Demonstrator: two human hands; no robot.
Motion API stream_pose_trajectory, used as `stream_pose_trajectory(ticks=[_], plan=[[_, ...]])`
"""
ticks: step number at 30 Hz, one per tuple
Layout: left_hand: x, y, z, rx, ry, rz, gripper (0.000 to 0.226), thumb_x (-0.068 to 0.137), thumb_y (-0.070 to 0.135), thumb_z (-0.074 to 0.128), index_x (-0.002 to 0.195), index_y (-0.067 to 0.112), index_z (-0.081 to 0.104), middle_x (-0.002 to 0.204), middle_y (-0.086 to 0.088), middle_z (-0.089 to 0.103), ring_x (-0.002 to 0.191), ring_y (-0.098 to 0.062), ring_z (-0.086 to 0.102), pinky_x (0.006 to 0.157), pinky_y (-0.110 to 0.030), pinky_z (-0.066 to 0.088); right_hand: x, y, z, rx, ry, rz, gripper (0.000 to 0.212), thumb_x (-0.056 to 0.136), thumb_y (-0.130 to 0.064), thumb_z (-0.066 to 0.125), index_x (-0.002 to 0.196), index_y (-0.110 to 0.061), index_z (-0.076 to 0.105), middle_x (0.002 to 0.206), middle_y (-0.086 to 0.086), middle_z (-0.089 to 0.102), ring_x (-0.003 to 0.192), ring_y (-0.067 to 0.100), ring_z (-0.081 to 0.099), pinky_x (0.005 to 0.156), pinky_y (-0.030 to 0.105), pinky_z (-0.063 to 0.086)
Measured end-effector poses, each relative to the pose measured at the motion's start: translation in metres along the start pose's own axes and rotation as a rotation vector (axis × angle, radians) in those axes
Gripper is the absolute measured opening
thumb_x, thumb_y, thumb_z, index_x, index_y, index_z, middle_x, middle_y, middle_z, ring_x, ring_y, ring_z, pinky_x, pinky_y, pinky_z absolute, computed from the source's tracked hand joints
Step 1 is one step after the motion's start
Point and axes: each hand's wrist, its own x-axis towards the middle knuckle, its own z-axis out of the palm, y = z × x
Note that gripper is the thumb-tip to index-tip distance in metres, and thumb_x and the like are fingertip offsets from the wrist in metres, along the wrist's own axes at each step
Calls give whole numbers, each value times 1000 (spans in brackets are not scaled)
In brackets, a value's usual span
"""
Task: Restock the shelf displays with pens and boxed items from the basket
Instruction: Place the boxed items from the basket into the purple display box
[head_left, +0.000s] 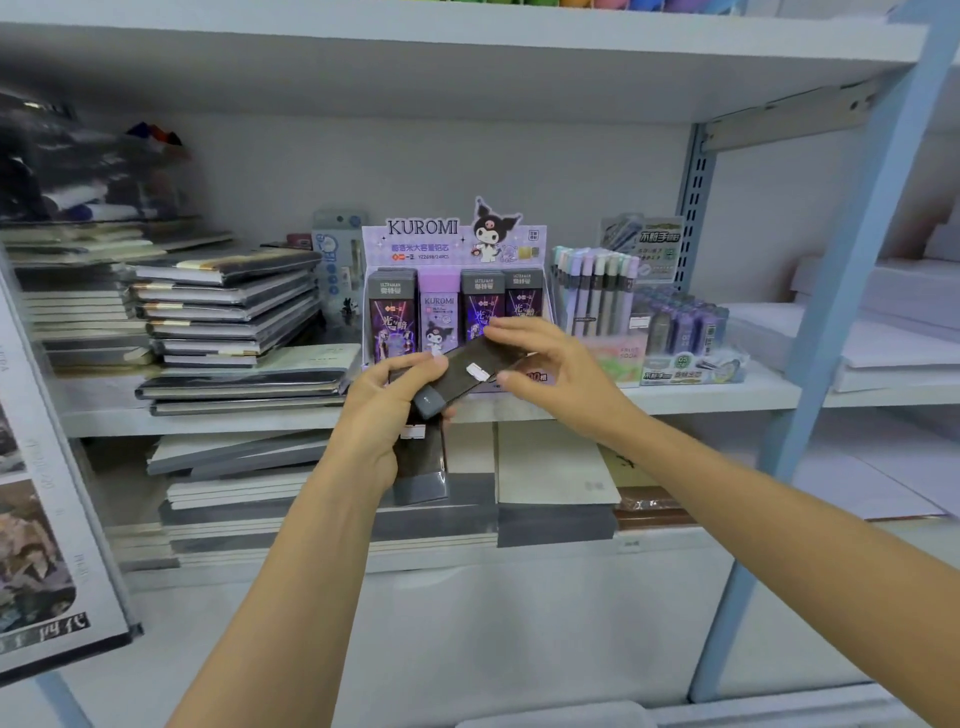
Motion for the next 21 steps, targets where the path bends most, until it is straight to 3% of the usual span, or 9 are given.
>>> stream_pose_trajectory(ticks=[3, 5, 9, 12, 16, 19, 21], plan=[[-1, 0, 3, 38, -31, -58, 25, 86, 28, 71, 97, 6, 66, 57, -13, 66, 45, -20, 58, 47, -23, 50, -5, 9, 2, -55, 15, -5, 43, 84, -10, 72, 125, -17, 64, 127, -7, 59, 119, -2, 50, 102, 16, 40], [-5, 2, 5, -33, -63, -94, 34, 88, 41, 65, 95, 8, 68, 63, -12, 68, 46, -20, 59, 48, -23, 52, -7, 10, 3, -54, 45, -8, 35, 84, -14, 73, 119, -17, 68, 119, -7, 63, 110, -5, 52, 94, 9, 40], [-5, 8, 5, -250, -116, -106, 65, 88, 69, 44, 102, 9, 65, 80, -14, 71, 57, -25, 65, 55, -31, 57, -10, 9, 4, 86, 128, 12, 11, 89, -15, 67, 98, -15, 74, 89, 3, 69, 81, 12, 65, 71, 24, 53], [-5, 8, 8, -94, -107, 7, 38, 92, 50, 56, 105, 16, 63, 80, -10, 71, 58, -22, 66, 52, -29, 54, -10, 4, 8, 270, 135, 88, 12, 93, -12, 62, 92, -5, 71, 75, 9, 69, 63, 18, 69, 58, 28, 56], [-9, 0, 9, 95, -165, 142, 13, 91, 24, 66, 102, 20, 63, 78, -6, 73, 58, -19, 67, 53, -27, 55, -13, -1, 13, 386, 49, 136, 12, 95, -15, 59, 89, -12, 70, 77, 6, 70, 59, 17, 67, 51, 23, 52], [-10, -2, 6, 146, -153, 170, 10, 92, 21, 65, 99, 16, 61, 74, -6, 71, 52, -19, 64, 49, -24, 52, -15, -3, 11, 368, -9, 164, 11, 94, -20, 60, 96, -15, 69, 86, 4, 72, 71, 14, 68, 61, 25, 54], [-10, -3, 6, 185, -170, 179, 11, 92, 19, 65, 100, 12, 61, 73, -8, 69, 51, -20, 62, 48, -23, 49, -12, -4, 9, 308, 27, 161, 10, 93, -22, 61, 103, -21, 66, 95, 4, 71, 87, 15, 67, 80, 34, 56]])
